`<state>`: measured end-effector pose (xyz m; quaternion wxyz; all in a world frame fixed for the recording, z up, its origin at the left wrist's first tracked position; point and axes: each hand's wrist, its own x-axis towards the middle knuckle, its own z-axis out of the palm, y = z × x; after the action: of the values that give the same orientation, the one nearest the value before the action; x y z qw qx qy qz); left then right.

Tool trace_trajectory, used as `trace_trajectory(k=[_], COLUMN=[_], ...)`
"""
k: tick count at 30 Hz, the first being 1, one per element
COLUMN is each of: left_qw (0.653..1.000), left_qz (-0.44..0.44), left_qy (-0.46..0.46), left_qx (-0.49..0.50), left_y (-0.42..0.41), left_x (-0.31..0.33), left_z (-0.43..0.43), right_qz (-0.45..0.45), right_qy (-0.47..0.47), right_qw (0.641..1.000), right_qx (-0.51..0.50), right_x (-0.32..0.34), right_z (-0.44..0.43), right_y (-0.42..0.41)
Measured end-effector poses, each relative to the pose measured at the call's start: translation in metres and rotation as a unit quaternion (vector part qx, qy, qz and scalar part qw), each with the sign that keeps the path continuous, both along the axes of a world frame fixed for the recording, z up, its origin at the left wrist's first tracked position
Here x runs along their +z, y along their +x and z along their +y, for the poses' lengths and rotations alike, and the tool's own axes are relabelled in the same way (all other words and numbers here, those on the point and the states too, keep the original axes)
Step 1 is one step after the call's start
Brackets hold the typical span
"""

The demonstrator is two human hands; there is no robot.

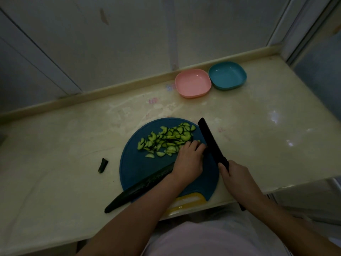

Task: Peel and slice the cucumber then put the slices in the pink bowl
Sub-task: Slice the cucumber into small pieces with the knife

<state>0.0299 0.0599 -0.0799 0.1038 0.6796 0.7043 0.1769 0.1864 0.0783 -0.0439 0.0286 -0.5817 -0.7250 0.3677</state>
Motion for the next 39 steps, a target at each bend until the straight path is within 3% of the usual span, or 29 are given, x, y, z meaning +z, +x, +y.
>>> trace_trajectory(k=[39], left_qw=[1.0], left_qz=[-0.002], left_qy=[0.011], left_qx=[0.004], left_y=[0.003], left_x=[0.006], left_z=[0.0], right_qz=[0.006], right_qy=[0.003], right_qw=[1.0], right_qx=[-0.003], right_x=[-0.002], right_z=[-0.005], right_y=[-0.004])
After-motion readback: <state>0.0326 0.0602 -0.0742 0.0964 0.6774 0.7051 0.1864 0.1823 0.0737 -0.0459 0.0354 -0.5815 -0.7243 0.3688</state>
